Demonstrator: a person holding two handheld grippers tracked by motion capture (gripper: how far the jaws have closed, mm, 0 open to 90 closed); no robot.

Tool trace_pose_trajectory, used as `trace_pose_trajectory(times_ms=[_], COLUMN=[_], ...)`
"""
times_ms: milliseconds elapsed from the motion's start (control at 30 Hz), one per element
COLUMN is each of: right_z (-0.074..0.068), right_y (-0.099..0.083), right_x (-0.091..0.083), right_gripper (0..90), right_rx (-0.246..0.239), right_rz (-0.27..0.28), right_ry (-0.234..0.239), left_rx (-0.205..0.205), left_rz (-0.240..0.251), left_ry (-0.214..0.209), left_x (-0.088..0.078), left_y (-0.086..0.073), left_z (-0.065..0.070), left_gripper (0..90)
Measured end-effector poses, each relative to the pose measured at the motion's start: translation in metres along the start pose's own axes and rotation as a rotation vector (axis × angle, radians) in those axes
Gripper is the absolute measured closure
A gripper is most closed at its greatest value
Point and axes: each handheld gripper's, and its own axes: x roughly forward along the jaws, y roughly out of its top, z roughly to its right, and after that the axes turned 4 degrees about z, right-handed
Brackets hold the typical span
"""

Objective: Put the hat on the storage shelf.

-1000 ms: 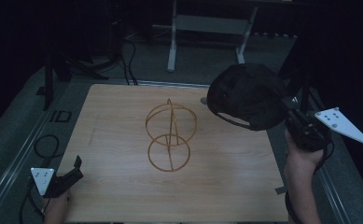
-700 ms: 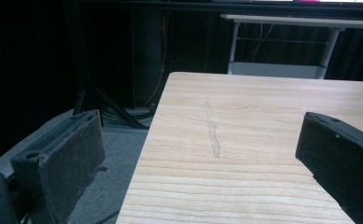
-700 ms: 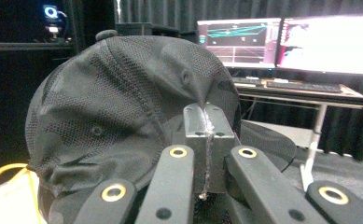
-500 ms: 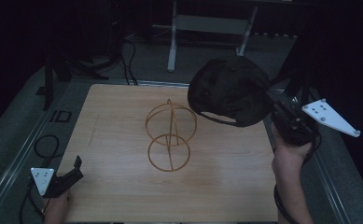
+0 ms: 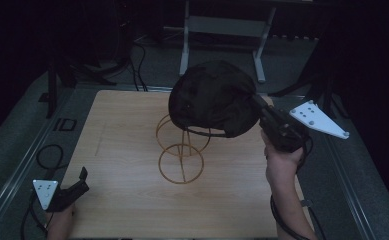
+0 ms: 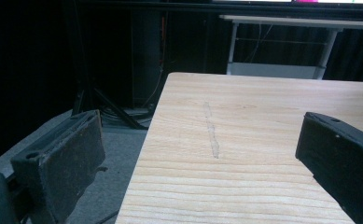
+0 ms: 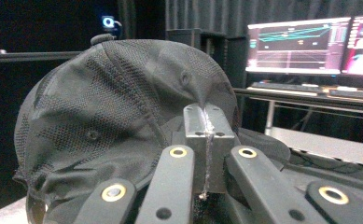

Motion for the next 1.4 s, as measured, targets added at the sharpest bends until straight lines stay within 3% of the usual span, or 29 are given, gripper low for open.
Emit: trace_pose_trajectory(times_ms=[500, 867, 1200, 1400], right_z=[-0.033, -0.038, -0.042, -0.042], right_y=[-0.029, -0.060, -0.088, -0.097], right_x=[0.022, 0.035, 0.043, 0.043], right_gripper=[90.0, 90.0, 90.0, 90.0], right_rx=[0.008, 0.013, 0.002, 0.003], right_rz=[-0.059, -0.110, -0.192, -0.216], right_ry=[0.095, 0.117, 0.138, 0.155], left_rx=[-0.001, -0.004, -0.007, -0.006], left_rz=[0.002, 0.002, -0.001, -0.002], left_ry=[-0.002, -0.002, -0.003, -0.001], left_x=[0.000, 0.000, 0.000, 0.000], left_y=[0.000, 0.000, 0.000, 0.000], left_z=[0.000, 0.000, -0.001, 0.000], left_gripper=[1.8, 1.8, 1.8, 1.8])
